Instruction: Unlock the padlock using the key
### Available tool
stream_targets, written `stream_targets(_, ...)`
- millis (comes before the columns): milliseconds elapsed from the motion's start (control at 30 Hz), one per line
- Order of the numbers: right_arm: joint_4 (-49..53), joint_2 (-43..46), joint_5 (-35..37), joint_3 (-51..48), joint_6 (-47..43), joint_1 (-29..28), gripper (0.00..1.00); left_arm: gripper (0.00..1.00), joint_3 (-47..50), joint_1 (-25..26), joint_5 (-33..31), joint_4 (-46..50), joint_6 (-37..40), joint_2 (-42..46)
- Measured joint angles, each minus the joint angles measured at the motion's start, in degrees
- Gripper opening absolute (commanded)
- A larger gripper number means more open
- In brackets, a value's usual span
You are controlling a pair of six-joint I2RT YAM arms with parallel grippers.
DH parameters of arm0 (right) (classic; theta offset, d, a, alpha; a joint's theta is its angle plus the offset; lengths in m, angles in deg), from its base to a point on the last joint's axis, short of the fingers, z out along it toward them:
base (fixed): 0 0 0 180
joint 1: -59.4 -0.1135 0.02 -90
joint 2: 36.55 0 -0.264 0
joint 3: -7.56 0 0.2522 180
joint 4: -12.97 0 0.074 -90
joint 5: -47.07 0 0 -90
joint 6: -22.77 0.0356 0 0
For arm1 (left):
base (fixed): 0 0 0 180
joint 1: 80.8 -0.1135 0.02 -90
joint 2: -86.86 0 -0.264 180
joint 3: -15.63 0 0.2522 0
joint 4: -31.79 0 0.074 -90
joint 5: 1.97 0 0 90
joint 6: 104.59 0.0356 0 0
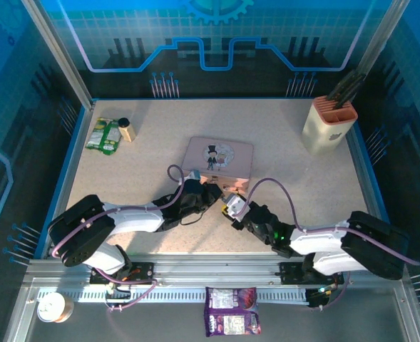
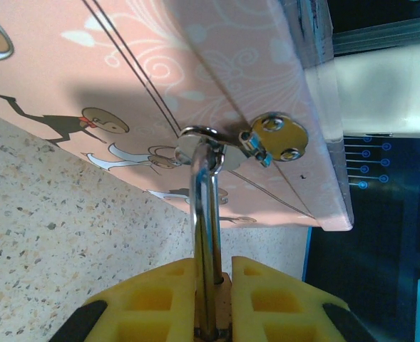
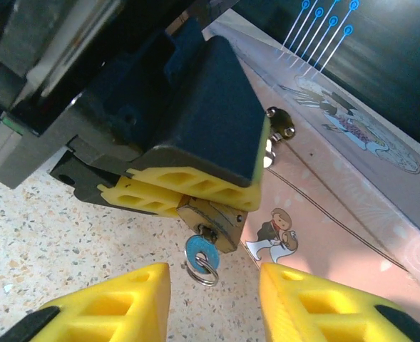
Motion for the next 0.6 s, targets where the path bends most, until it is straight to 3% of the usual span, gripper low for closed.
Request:
stream_targets(300,-9.2,-8.5,2.9,0.0,-2.0,-0.4,0.39,0.00,0.0,0.0,0.6,-1.3,0.0,0.0)
stream_targets(600,-13.5,-9.8,4.1,0.0,-2.6,-0.5,0.31,0.00,0.0,0.0,0.6,-1.5,0.0,0.0)
